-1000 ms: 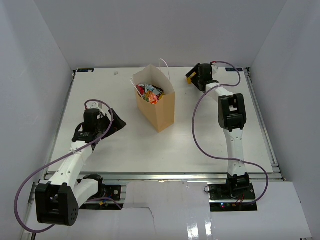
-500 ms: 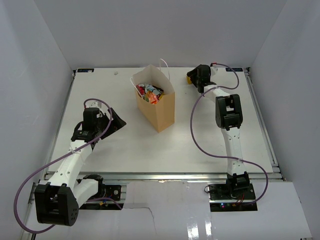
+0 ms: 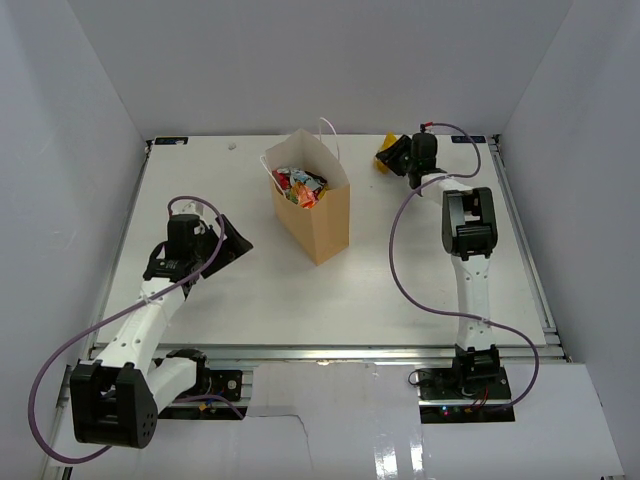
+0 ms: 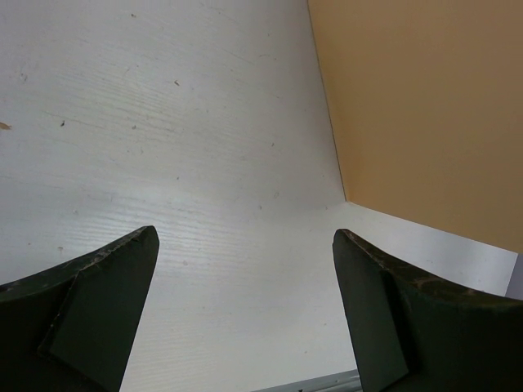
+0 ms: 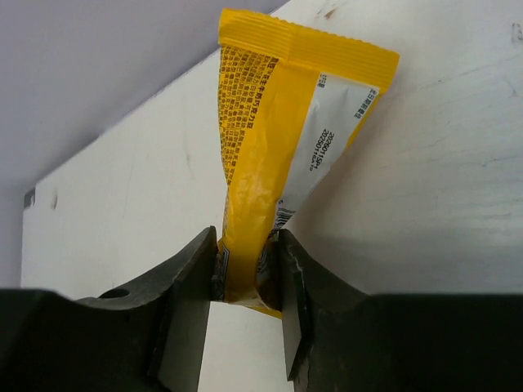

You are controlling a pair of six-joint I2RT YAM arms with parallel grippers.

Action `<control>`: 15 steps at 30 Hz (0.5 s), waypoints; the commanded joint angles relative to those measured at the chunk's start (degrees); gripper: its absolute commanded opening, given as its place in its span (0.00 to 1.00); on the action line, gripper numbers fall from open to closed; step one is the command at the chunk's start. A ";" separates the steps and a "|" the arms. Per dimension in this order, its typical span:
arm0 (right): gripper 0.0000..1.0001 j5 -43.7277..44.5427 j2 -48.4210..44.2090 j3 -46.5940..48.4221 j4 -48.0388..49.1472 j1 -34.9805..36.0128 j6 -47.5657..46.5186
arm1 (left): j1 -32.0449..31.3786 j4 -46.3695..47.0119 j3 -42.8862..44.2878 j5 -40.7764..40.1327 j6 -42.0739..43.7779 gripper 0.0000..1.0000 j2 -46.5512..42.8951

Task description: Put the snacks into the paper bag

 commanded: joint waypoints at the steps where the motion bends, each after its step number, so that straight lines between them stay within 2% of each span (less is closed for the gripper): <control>1: 0.15 -19.54 -10.85 -2.67 6.53 -3.23 -12.27 | 0.20 3.64 1.19 0.79 0.50 0.98 0.12; 5: 0.10 -36.49 -18.61 -9.45 13.29 -6.65 -16.32 | 0.20 6.36 0.83 1.40 1.64 0.98 0.82; 6: 0.09 -44.28 -19.84 -10.50 14.53 -6.93 -17.55 | 0.20 7.06 0.83 1.49 2.43 0.98 1.44; 10: 0.10 -56.12 -29.84 -13.93 15.16 -7.19 -24.30 | 0.29 8.74 1.36 2.37 4.36 0.98 3.02; 12: 0.11 -59.02 -35.02 -13.24 8.79 -6.32 -29.31 | 0.20 9.87 1.45 3.07 4.80 0.98 3.55; 14: 0.11 -59.82 -37.68 -10.26 1.14 -4.39 -40.28 | 0.29 10.76 1.53 3.69 5.25 0.98 3.99; 15: 0.11 -58.78 -39.35 -8.16 -7.78 -3.51 -44.07 | 0.20 11.54 1.45 4.21 5.33 0.98 4.16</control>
